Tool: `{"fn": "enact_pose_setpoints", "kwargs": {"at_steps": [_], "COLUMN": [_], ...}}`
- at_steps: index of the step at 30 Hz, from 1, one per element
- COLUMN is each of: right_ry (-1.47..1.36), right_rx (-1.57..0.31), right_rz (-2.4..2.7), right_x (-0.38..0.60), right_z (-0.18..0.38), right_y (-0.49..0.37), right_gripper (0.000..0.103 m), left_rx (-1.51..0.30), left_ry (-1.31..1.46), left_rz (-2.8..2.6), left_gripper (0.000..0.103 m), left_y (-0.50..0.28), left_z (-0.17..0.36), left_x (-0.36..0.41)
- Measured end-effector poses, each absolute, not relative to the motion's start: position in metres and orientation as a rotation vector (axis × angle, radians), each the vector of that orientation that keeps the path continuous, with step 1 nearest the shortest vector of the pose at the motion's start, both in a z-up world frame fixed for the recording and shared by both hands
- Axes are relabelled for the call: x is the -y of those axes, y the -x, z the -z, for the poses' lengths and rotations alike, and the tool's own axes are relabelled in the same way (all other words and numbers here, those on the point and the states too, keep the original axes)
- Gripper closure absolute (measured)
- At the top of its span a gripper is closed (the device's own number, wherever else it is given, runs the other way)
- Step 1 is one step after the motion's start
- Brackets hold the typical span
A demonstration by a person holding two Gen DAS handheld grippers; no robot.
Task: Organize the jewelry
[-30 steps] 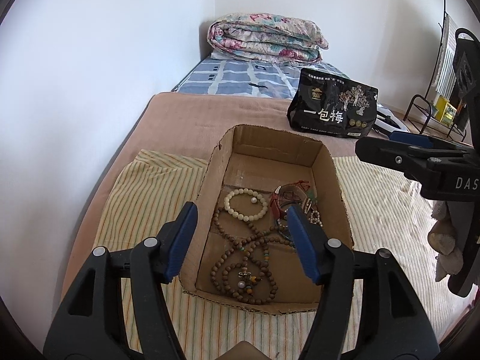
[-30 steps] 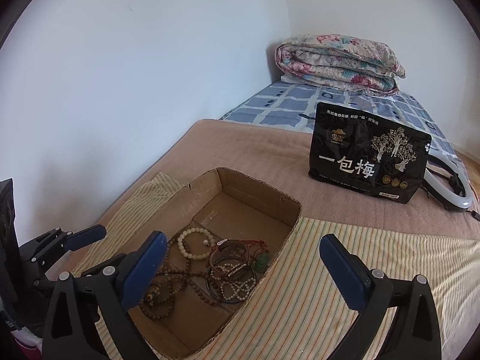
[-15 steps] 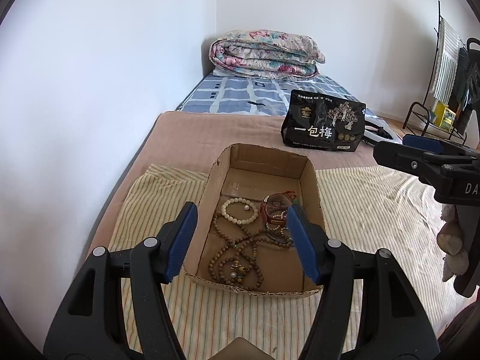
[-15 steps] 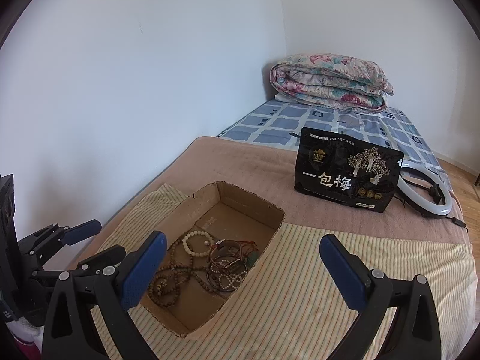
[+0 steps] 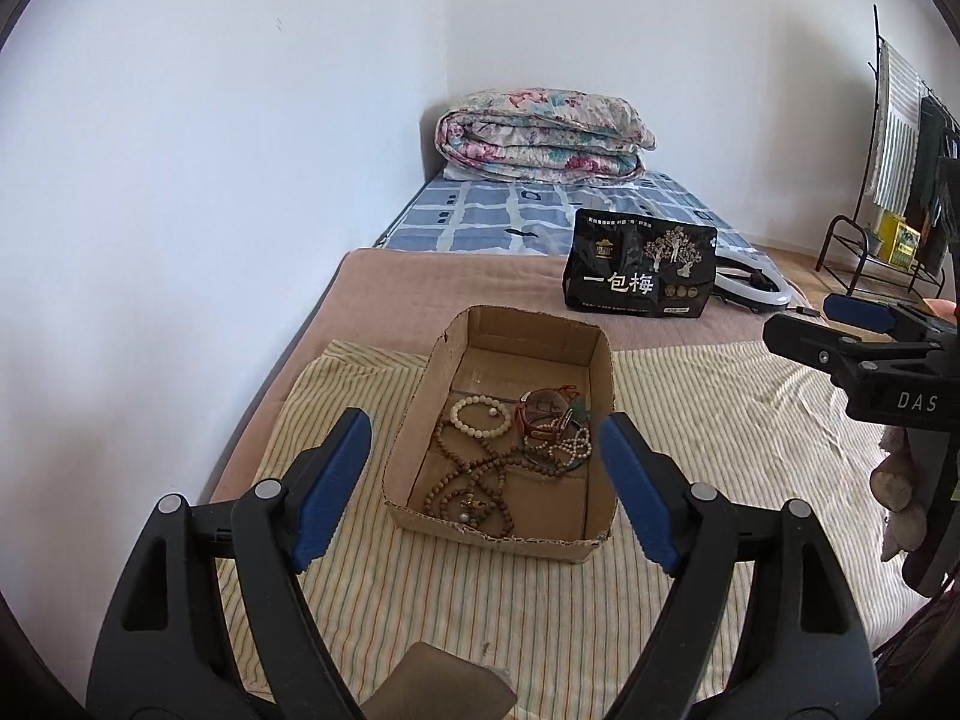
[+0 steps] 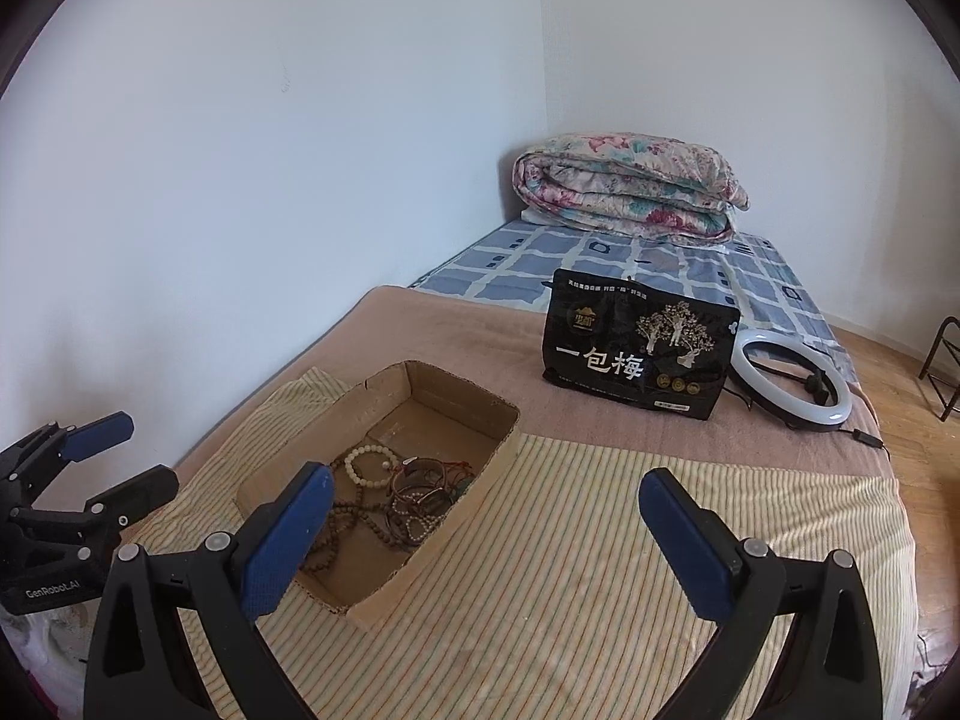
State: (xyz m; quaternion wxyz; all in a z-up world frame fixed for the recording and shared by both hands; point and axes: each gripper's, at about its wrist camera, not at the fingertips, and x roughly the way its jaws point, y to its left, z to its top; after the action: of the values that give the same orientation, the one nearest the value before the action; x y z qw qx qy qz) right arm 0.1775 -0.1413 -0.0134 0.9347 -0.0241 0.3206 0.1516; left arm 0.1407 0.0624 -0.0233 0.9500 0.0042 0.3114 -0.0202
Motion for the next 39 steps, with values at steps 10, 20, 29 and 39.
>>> {"fn": "enact_pose_setpoints", "kwargs": {"at_steps": [10,20,29,39], "right_ry": [0.059,0.079,0.064,0.065], "right_rx": [-0.638,-0.63,-0.63,-0.628], "right_rz": [-0.286,-0.28,-0.267,-0.267], "right_x": [0.155,0.156,0.163,0.164], "right_z": [0.017,0.019,0.018,0.018], "right_y": [-0.162,-0.158,-0.159,-0.158], "right_gripper": [0.0,0.0,0.0,0.0], "left_rx": [-0.615,-0.624,-0.621,-0.612], "left_ry": [-0.024,0.0,-0.001,-0.005], "left_rz": [0.032,0.01,0.004,0.0], "left_gripper": [0.011,0.003,0.003,0.003], "left_y": [-0.122,-0.115,-0.112,-0.108], "left_z": [0.016,0.018,0.017,0.013], "left_x": [-0.054,-0.058,-0.062,-0.061]}}
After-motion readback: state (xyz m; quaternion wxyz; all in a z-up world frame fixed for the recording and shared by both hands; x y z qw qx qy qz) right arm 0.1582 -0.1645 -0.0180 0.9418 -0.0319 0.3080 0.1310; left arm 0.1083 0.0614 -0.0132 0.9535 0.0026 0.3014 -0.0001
